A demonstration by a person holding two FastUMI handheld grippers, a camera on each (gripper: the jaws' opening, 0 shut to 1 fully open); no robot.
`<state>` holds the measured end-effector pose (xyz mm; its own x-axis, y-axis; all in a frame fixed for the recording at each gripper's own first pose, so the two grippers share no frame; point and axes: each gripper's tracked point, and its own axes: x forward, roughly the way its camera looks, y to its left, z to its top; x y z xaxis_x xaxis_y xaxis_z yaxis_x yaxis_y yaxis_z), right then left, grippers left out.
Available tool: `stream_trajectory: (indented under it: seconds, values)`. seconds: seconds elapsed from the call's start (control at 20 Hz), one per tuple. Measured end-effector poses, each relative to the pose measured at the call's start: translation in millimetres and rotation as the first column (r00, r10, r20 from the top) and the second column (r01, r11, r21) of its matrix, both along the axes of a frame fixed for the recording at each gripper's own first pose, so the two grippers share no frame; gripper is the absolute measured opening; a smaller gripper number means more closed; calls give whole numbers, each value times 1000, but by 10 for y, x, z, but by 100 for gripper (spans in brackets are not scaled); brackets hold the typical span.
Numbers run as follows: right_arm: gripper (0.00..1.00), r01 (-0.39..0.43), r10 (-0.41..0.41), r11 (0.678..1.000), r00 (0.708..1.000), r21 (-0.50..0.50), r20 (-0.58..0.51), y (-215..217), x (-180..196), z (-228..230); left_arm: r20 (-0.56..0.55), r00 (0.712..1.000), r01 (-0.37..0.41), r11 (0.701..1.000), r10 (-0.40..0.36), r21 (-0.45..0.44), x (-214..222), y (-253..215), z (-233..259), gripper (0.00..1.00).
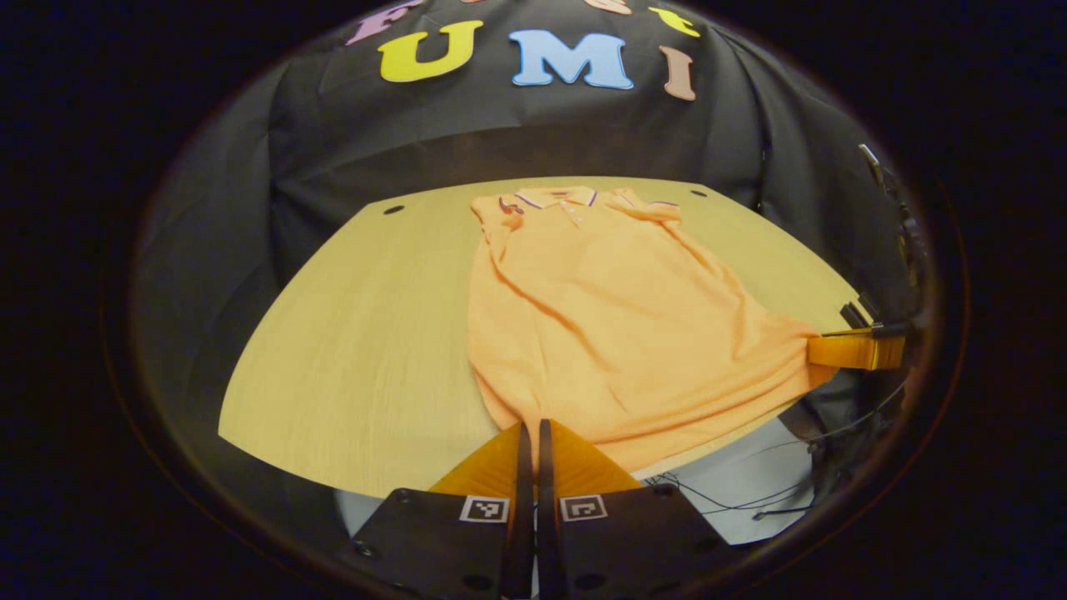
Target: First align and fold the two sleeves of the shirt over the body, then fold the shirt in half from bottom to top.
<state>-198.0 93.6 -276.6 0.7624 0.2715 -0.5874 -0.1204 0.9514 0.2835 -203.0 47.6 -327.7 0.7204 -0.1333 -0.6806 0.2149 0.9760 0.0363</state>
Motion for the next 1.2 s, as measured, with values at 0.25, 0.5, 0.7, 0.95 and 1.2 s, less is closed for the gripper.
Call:
stream_trajectory:
  seconds: [0.25,0.5,0.7,0.95,1.2]
  values:
    - [3,-9,10,1000,996,-4,90,-51,362,506,92,996,-15,1000,17,-27,395,-53,437,8]
    - [3,17,-18,1000,990,6,140,-96,773,887,145,989,-9,999,15,-42,951,-111,701,8]
    - [3,37,-36,999,988,-2,148,-129,1182,1020,167,986,-5,998,16,-69,1483,-170,809,8]
    - [3,51,-48,999,988,-13,145,-168,1683,1151,173,985,25,997,-13,-69,2089,-259,805,8]
    - [3,63,-59,998,988,-28,144,-164,2224,1225,179,984,38,997,-25,-72,2675,-319,816,8]
